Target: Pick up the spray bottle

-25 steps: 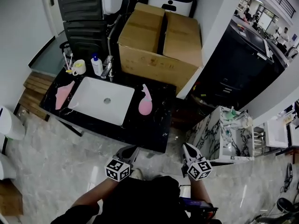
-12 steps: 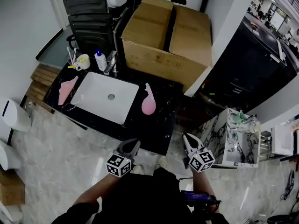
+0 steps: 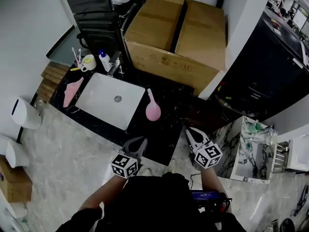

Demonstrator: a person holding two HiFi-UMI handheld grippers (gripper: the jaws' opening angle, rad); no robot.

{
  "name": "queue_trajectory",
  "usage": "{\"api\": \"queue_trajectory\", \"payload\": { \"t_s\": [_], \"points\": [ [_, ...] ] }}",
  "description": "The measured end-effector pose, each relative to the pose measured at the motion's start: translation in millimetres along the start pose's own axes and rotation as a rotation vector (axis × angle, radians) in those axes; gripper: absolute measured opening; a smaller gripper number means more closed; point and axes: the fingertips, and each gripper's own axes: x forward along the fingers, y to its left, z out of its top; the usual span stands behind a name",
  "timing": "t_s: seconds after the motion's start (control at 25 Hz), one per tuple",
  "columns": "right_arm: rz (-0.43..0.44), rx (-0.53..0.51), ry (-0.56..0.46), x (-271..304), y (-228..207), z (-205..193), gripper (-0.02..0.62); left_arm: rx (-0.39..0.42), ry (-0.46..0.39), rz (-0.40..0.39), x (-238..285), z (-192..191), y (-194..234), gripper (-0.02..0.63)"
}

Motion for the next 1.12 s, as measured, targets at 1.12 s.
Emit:
{"api": "queue_trajectory", "payload": {
  "t_s": [1.12],
  "points": [
    [0.326,0.041,0.037,63.7,-25.5,13.3,0.026,0.008,-0.087,0.375,78.7,74.0,27.5,0.182]
  ]
}}
